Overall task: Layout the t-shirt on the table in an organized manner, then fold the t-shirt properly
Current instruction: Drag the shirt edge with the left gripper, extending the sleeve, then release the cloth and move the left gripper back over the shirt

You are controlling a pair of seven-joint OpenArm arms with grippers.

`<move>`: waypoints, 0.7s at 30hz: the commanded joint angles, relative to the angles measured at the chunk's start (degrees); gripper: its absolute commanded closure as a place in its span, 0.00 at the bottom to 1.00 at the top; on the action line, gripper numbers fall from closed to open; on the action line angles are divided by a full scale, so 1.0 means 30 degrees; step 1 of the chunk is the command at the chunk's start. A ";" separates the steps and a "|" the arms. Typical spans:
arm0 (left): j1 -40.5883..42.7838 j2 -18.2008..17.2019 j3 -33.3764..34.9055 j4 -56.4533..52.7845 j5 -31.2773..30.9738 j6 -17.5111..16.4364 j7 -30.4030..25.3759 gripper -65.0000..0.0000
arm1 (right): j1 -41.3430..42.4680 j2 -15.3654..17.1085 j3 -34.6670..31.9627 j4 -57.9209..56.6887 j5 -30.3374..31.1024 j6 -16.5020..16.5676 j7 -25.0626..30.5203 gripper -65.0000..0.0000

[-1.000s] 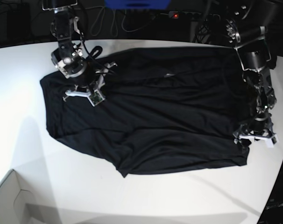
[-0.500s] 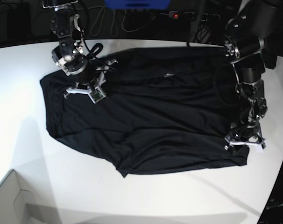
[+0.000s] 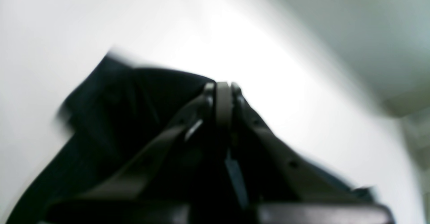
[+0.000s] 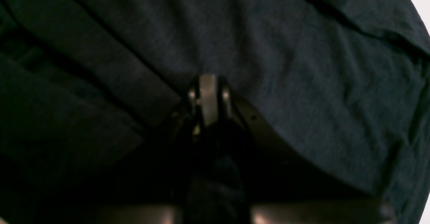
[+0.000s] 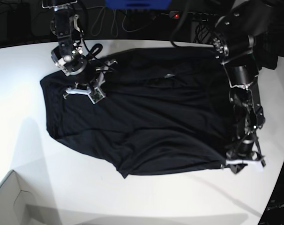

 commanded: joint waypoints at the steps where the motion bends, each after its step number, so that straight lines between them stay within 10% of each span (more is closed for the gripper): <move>1: -0.0975 0.0088 0.0334 0.0630 -0.0157 -0.0232 -0.0493 1.00 | 0.0174 0.0041 0.0042 0.0341 0.0165 -0.0078 0.0331 1.00; 7: -0.5488 0.0205 0.3646 -0.2359 -0.0010 -0.0086 -0.0727 1.00 | 0.0174 0.0100 0.0042 0.0400 0.0136 -0.0078 0.0331 1.00; 13: -1.3429 0.0205 0.6635 -1.3524 -0.0040 0.1672 -0.3921 0.94 | 0.0144 0.0451 0.0042 0.0429 0.0136 -0.0078 0.0331 1.00; 21: -1.4015 -0.0586 0.8393 -1.3904 -0.0245 0.3460 -0.5914 0.18 | -0.0149 0.0744 -0.0017 0.1894 0.0136 -0.0078 -0.0754 1.00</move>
